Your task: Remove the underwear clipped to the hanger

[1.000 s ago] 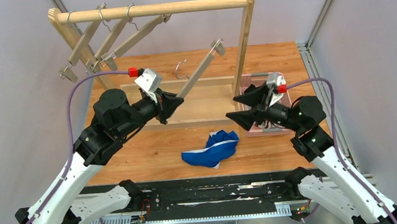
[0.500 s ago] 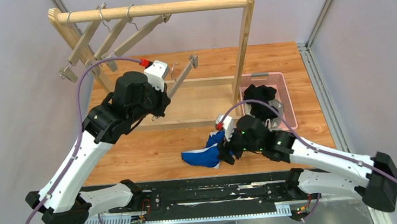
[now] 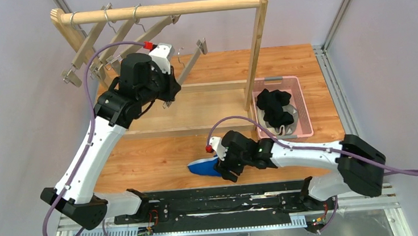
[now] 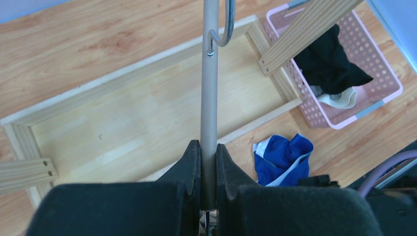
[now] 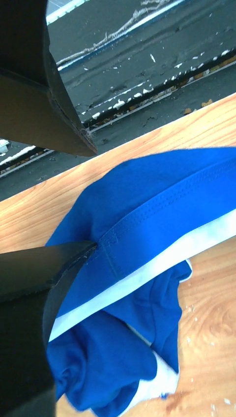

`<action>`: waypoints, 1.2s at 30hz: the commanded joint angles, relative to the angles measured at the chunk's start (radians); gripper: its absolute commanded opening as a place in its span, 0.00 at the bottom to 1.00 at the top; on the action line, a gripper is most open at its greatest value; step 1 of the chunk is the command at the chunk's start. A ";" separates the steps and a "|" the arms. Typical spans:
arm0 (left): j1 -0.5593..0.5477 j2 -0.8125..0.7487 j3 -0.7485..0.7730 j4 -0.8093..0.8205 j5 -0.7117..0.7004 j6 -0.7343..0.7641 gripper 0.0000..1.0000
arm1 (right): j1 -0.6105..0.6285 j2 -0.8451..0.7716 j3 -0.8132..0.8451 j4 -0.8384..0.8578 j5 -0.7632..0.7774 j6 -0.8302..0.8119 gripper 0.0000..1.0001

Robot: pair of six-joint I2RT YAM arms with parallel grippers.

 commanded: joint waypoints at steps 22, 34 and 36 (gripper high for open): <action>0.013 -0.044 0.185 0.058 0.156 0.008 0.00 | 0.013 -0.188 0.189 -0.242 0.265 0.018 0.00; 0.013 -0.029 0.299 0.060 0.115 0.041 0.00 | -0.085 -0.573 0.240 -0.232 0.901 -0.119 0.01; 0.013 -0.023 0.317 0.059 0.112 0.046 0.00 | -0.114 -0.611 0.239 -0.187 0.956 -0.166 0.01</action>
